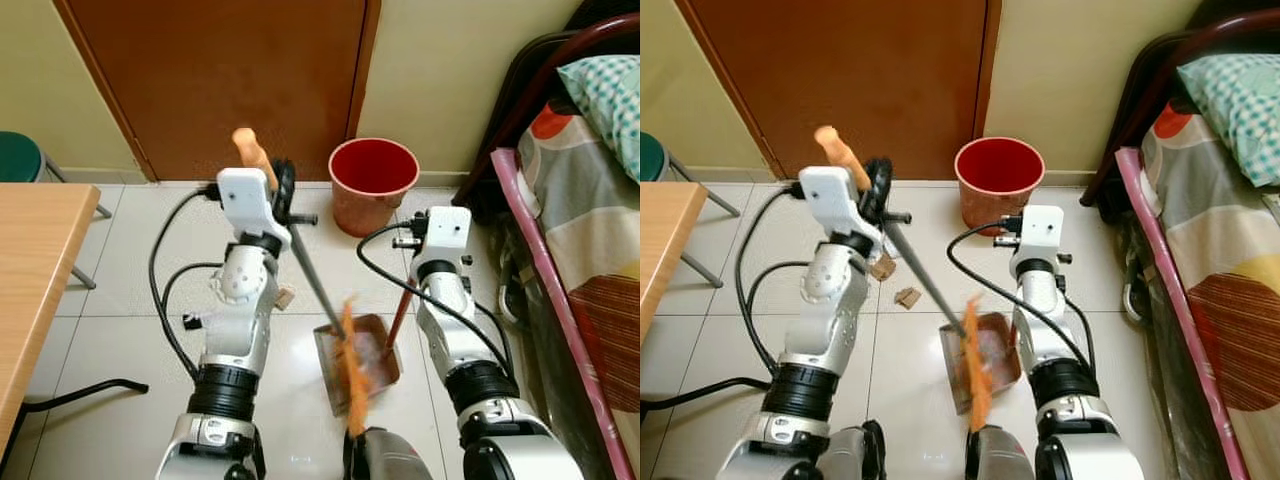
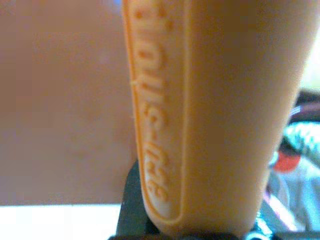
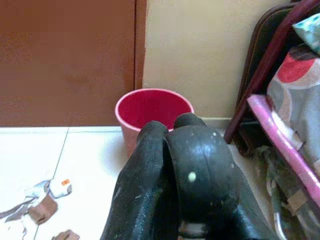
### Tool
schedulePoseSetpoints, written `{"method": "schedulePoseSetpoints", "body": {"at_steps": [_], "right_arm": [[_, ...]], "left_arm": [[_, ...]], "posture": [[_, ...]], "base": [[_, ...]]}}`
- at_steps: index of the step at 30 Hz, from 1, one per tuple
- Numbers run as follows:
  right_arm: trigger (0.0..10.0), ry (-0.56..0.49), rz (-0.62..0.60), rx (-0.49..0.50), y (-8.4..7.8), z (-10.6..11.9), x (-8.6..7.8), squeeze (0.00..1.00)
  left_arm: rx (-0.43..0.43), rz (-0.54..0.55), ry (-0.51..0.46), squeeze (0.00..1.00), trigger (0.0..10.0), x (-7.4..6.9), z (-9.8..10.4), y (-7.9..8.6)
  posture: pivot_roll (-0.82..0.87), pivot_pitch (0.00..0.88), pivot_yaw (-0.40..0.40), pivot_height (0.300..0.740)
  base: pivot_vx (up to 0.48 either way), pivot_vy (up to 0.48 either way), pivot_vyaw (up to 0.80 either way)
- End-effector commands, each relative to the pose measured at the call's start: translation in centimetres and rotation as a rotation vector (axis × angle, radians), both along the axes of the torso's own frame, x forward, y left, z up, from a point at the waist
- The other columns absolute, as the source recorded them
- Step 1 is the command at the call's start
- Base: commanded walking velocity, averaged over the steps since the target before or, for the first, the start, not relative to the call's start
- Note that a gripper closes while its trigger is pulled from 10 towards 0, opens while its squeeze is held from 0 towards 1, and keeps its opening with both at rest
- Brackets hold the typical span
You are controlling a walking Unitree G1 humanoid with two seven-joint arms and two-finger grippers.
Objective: Sweep floor
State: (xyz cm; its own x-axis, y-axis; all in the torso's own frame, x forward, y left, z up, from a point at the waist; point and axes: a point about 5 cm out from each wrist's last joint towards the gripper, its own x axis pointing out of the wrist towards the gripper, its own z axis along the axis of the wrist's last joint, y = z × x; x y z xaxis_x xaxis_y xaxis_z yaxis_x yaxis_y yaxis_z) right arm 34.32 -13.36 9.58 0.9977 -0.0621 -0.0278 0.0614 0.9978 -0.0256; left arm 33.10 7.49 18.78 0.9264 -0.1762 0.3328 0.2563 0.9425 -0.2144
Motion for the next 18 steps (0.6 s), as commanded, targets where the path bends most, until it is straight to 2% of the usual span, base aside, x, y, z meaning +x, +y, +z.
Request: {"method": "schedulePoseSetpoints", "body": {"at_steps": [1,6,8,13,16,17,18], "right_arm": [[10.0,0.009,0.043,0.042,0.8,-0.2,0.0,0.00],[10.0,-0.001,0.065,0.046,1.0,-0.1,0.0,0.00],[10.0,0.001,0.059,0.068,0.9,-0.1,0.0,0.00],[10.0,0.001,0.060,0.079,0.7,-0.1,0.0,0.00],[10.0,0.003,0.059,0.092,0.6,-0.1,0.1,0.00],[10.0,0.007,0.054,0.098,0.5,0.0,0.1,0.00],[10.0,0.017,0.044,0.106,0.2,-0.1,0.1,0.00]], "left_arm": [[-0.118,0.028,-0.163,0.00,10.0,-0.3,4.1,0.5],[-0.130,0.072,-0.181,0.00,10.0,-0.1,4.7,1.5],[-0.079,0.120,-0.173,0.00,10.0,0.0,4.1,3.1],[0.007,0.161,-0.186,0.00,10.0,-0.5,4.0,4.7],[0.069,0.198,-0.212,0.00,10.0,-0.8,4.3,6.3],[0.090,0.222,-0.237,0.00,10.0,-1.0,4.9,7.0],[0.127,0.248,-0.298,0.00,10.0,-1.3,6.5,8.1]], "posture": [[-0.02,0.164,-0.054,0.740],[-0.02,0.162,-0.052,0.740],[-0.02,0.159,-0.048,0.740],[-0.02,0.158,-0.046,0.740],[-0.02,0.158,-0.046,0.740],[-0.01,0.157,-0.047,0.740],[-0.02,0.158,-0.048,0.740]], "base": [[0.000,0.000,0.00],[0.000,0.000,0.00],[0.000,0.000,0.00],[0.000,0.000,0.00],[0.000,0.000,0.00],[0.000,0.000,0.00],[0.000,0.000,0.00]]}}
